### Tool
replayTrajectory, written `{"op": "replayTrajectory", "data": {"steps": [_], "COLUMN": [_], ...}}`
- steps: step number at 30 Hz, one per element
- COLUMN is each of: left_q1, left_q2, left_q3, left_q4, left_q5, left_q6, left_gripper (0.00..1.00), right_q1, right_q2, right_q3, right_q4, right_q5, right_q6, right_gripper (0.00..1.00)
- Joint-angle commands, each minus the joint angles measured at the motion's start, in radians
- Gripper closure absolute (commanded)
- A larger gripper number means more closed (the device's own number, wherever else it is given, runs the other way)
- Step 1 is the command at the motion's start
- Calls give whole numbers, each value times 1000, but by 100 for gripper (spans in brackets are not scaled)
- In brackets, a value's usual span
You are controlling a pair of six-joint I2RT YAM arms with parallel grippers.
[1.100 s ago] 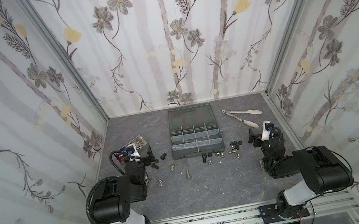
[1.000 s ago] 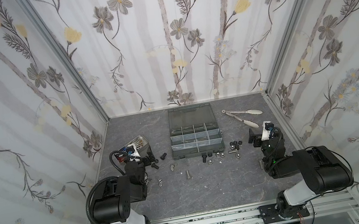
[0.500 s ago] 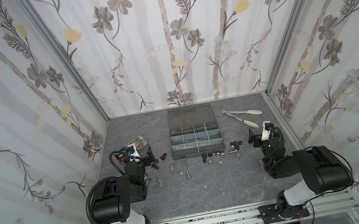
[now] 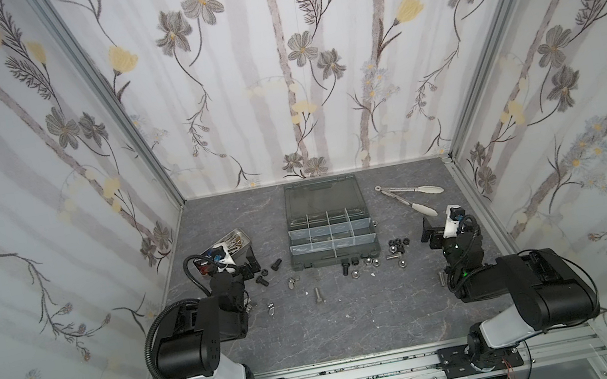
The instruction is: Sort the screws and nuts into containers
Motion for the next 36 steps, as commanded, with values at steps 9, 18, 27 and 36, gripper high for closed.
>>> {"op": "replayTrajectory", "data": {"steps": [9,18,27,36], "left_q1": [-8,-203,-431,-457], "left_q2": [-362,-519,-545,-489], "left_q3": [232,460,481,440], "left_q4": [-615,-1068,-1224,-1172], "left_q5": [-130,-192,-354,-265], "left_q6": [-165,-174,-314,-434], "left_gripper": [0,0,0,0], "right_q1": [-3,21,210,211], "right_q2": [-523,-590,-385,-74], "right_q3": [146,368,504,671], "right_q4": [-716,-1206,-1351,-1362], "right_q5": [263,-18,-92,-272], "right_q6": [185,279,261,276], "right_gripper": [0,8,28,32]}}
